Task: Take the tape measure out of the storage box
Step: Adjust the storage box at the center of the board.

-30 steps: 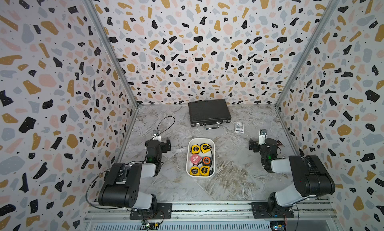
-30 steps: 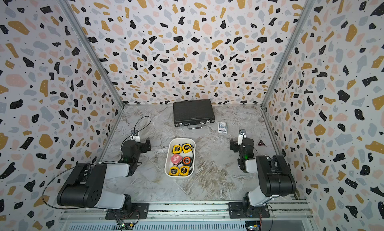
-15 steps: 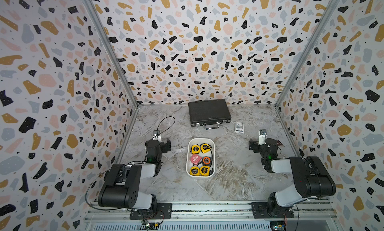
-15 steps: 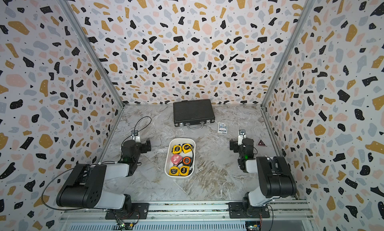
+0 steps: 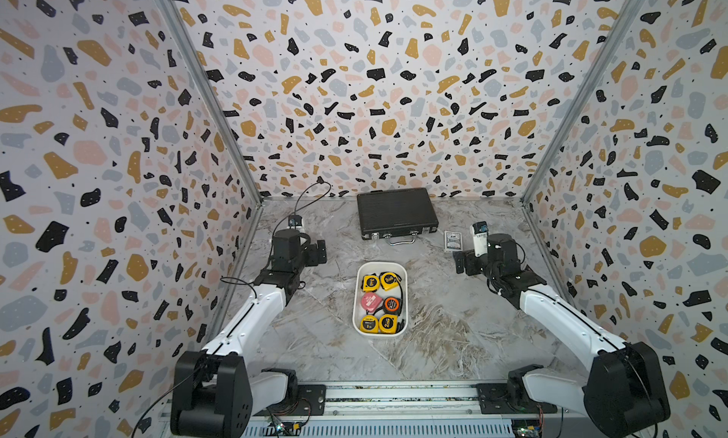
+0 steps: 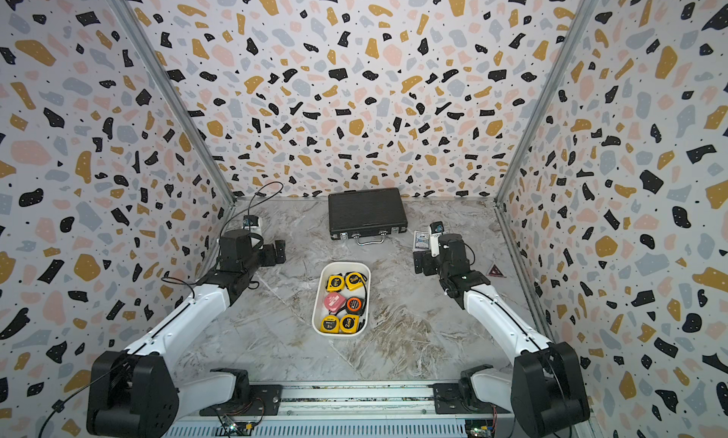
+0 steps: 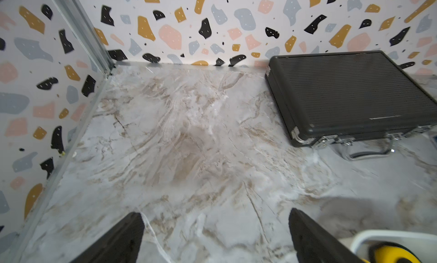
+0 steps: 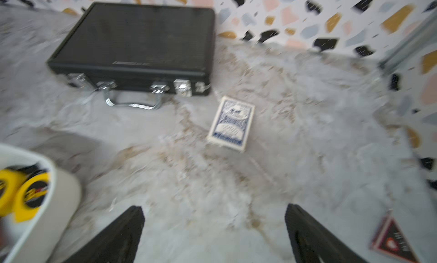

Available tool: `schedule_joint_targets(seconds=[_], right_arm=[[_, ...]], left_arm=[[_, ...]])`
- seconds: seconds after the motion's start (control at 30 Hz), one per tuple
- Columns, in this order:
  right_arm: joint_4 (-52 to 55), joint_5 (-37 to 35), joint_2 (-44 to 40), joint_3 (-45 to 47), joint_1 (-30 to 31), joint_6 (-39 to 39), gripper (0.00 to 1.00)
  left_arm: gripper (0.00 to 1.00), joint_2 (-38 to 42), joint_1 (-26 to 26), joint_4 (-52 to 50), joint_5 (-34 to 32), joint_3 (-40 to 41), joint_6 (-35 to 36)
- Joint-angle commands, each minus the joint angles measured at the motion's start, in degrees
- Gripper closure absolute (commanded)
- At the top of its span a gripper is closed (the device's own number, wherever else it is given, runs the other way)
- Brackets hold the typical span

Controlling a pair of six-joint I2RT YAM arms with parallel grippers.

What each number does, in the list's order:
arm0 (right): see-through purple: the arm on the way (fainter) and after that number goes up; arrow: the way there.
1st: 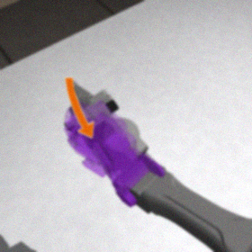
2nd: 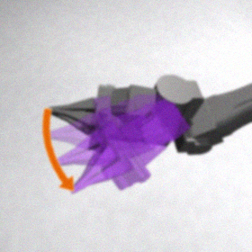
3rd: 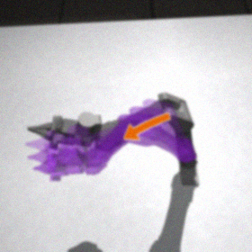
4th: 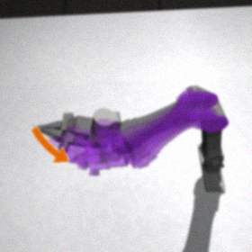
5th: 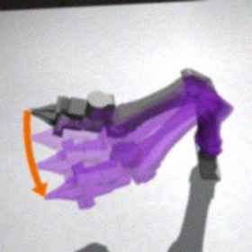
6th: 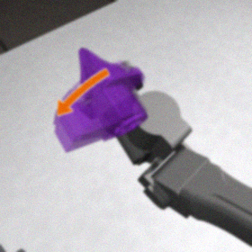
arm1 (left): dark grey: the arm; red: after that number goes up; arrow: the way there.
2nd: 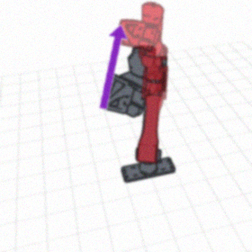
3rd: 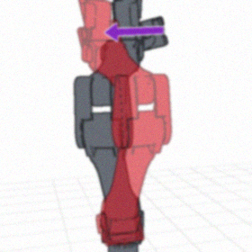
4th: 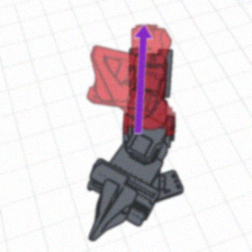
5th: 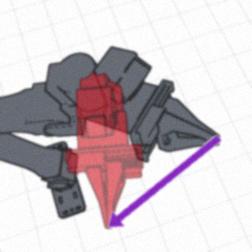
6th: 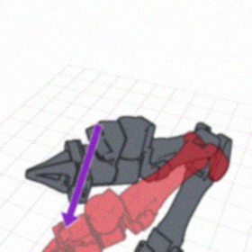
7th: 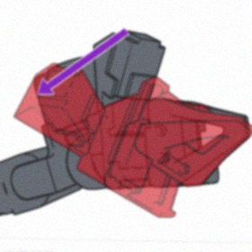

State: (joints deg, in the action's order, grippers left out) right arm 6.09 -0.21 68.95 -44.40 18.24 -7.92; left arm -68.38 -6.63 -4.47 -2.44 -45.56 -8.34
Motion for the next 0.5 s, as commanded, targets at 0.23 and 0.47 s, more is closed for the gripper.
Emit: schedule_joint_targets(seconds=[0.23, 0.47], right_arm=[[7.05, 24.73, 1.48, 1.06, 9.05, -22.43, 0.01], [-2.77, 28.29, 9.43, 0.45, 13.81, -29.56, 0.01]], left_arm=[[0.0, 11.08, -4.41, -29.09, 5.34, -0.08, -12.93], [0.0, 16.09, -5.95, -35.81, 10.15, 1.97, -17.94]])
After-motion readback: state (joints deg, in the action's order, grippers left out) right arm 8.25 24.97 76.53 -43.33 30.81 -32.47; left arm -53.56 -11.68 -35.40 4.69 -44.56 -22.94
